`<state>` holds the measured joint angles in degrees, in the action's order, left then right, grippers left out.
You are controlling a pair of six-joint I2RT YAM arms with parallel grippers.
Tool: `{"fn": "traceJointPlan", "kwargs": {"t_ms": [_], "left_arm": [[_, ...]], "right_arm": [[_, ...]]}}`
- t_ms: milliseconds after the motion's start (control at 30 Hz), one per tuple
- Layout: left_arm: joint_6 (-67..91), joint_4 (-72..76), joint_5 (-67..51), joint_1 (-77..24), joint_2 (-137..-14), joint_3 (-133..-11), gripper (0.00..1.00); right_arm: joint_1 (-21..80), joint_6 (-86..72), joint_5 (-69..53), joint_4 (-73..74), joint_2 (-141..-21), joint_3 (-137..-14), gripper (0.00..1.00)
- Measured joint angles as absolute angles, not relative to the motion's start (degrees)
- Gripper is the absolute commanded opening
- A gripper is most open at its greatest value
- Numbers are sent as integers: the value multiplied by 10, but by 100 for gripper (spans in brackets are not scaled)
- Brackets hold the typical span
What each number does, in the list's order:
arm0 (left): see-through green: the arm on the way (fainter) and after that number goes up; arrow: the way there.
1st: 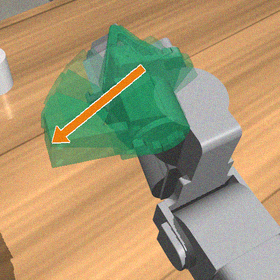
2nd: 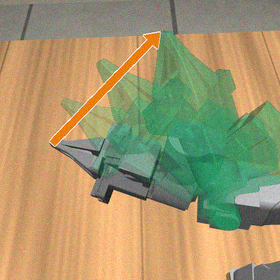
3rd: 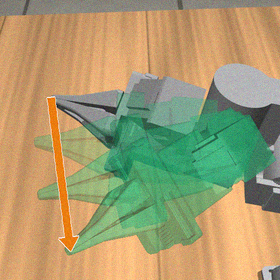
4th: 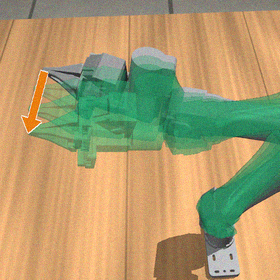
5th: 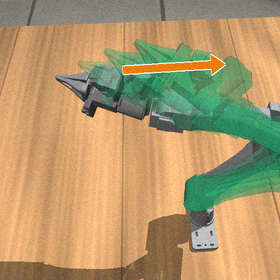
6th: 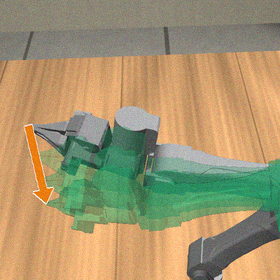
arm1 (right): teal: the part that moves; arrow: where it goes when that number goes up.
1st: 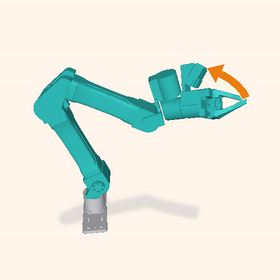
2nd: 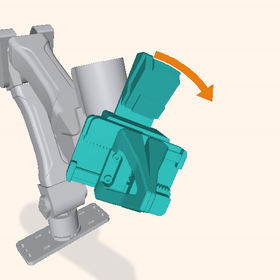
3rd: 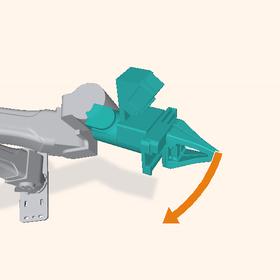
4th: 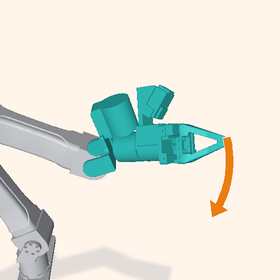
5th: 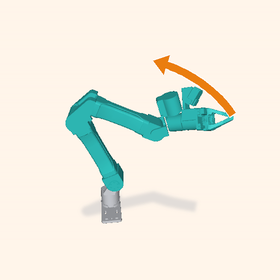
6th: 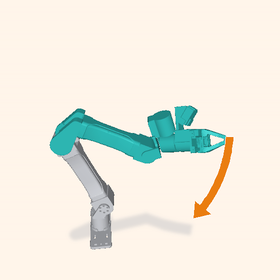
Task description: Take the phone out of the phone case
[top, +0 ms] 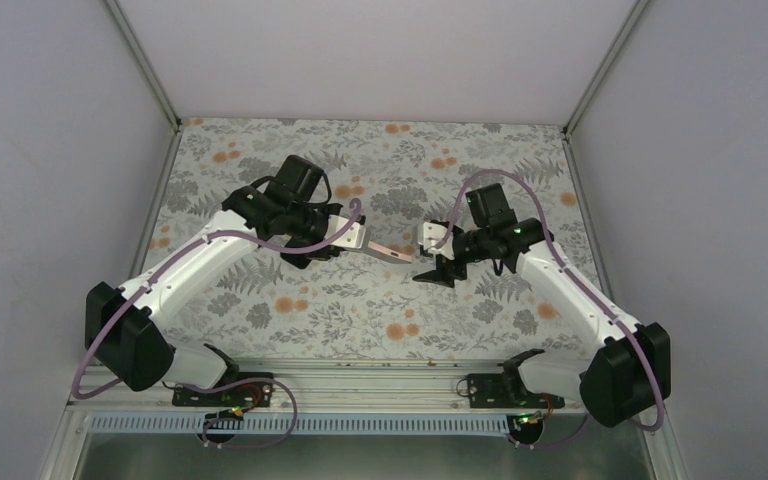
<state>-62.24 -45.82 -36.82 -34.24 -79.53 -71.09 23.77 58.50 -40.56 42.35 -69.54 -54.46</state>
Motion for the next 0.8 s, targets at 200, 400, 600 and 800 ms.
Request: {"fn": "traceJointPlan", "kwargs": {"t_ms": [200,400,600,800], "left_arm": [[-621,-457,-369,-342,-795,-712,2],[-622,-458,-369,-342,-795,-712,2],[-623,-461,-368,-343,-795,-712,2],[-623,-460,-366,-344,-795,-711,2]], "right_arm": [[244,573,-409,401,-702,-545,79],[244,573,-400,391,-702,-545,78],[244,571,-387,383,-702,-547,77],[244,568,-380,378,-706,-562,76]]}}
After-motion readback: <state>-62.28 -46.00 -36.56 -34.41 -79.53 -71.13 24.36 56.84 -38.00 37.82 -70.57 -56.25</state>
